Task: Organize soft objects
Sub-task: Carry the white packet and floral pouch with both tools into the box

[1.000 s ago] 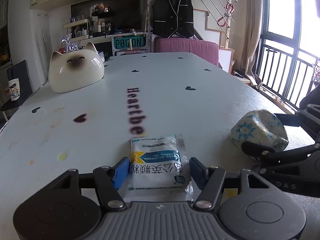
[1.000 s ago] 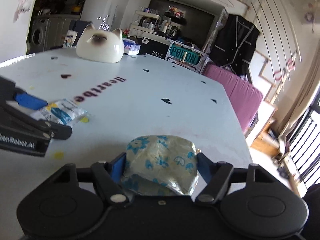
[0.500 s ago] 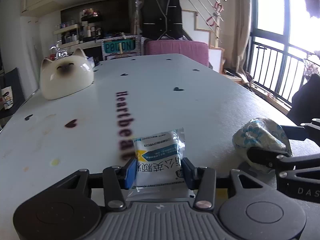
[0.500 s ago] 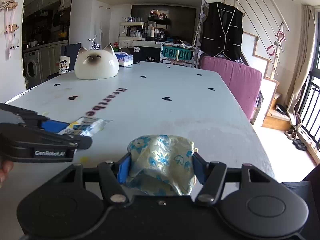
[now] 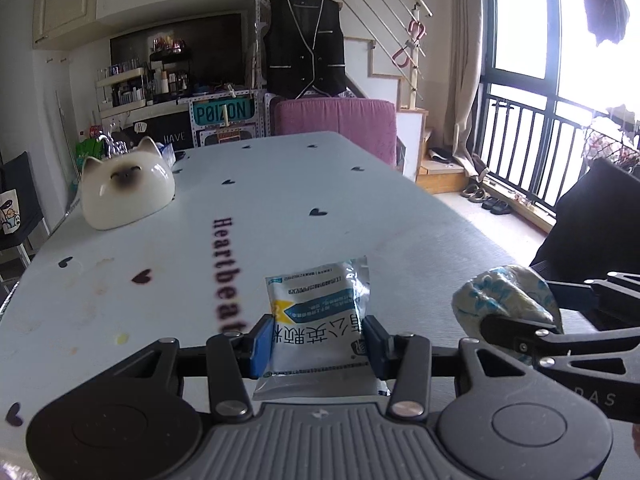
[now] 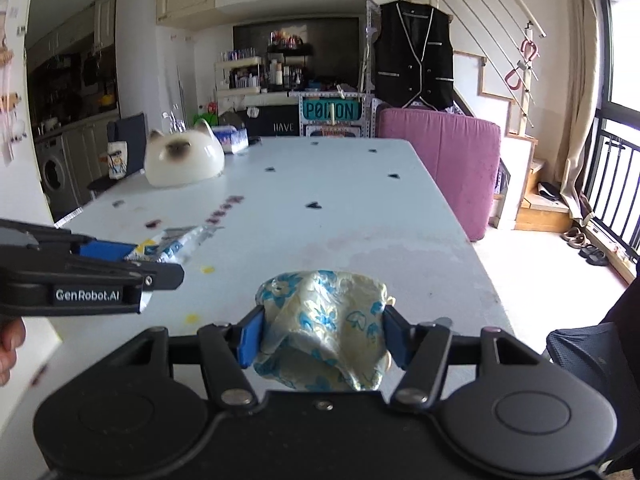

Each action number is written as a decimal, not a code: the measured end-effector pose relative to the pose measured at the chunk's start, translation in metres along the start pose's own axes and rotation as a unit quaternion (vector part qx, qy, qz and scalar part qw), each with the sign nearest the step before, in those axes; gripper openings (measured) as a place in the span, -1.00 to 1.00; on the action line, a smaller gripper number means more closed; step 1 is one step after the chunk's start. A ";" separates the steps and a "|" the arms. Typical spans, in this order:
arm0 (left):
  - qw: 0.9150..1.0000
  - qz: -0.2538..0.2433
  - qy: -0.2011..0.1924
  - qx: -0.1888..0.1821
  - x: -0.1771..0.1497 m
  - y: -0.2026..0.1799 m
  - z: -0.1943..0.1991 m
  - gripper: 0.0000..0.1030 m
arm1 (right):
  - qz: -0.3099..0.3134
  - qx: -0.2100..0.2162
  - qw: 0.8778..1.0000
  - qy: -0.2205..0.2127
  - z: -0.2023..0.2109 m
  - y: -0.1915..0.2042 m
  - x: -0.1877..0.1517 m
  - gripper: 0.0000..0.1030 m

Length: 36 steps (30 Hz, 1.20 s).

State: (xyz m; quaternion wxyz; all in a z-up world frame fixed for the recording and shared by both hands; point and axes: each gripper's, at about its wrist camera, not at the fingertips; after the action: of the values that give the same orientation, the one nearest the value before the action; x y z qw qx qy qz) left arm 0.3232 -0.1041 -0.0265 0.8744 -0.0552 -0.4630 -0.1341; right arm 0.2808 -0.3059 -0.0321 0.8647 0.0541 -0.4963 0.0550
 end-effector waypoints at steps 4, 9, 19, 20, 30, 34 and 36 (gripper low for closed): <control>1.000 -0.002 -0.011 -0.005 0.000 -0.008 0.031 -0.07 | -0.002 0.003 1.000 -0.017 0.029 0.005 0.004 0.20; 0.999 0.007 -0.031 -0.014 0.002 -0.014 0.074 -0.06 | -0.010 0.008 0.999 -0.038 0.067 0.013 0.008 0.20; 0.998 0.003 -0.063 -0.022 -0.007 -0.016 0.153 -0.06 | -0.003 0.015 0.998 -0.062 0.129 0.036 0.008 0.20; 0.998 0.004 -0.066 -0.024 -0.009 -0.015 0.160 -0.06 | 0.001 0.017 0.998 -0.065 0.136 0.039 0.007 0.20; 0.996 -0.010 -0.088 -0.018 -0.038 0.015 0.233 -0.06 | -0.013 0.066 0.994 -0.086 0.182 0.064 -0.001 0.21; 0.996 -0.013 -0.089 -0.006 -0.051 0.032 0.256 -0.06 | -0.010 0.081 0.992 -0.095 0.196 0.077 -0.006 0.21; 0.996 -0.011 -0.089 0.001 -0.058 0.043 0.267 -0.06 | -0.008 0.090 0.991 -0.098 0.201 0.085 -0.007 0.21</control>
State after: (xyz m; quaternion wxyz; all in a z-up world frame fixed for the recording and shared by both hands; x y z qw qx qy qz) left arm 0.0921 0.0063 0.0775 0.8284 -0.0610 -0.5395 -0.1377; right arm 0.0932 -0.2516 0.0660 0.8038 0.1408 -0.5715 0.0868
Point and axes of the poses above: each gripper's, at about its wrist camera, not at the fingertips, and z roughly against the way its jaws point, y to its left, x to its top, and after that the axes turned 1 degree about -z, right-handed
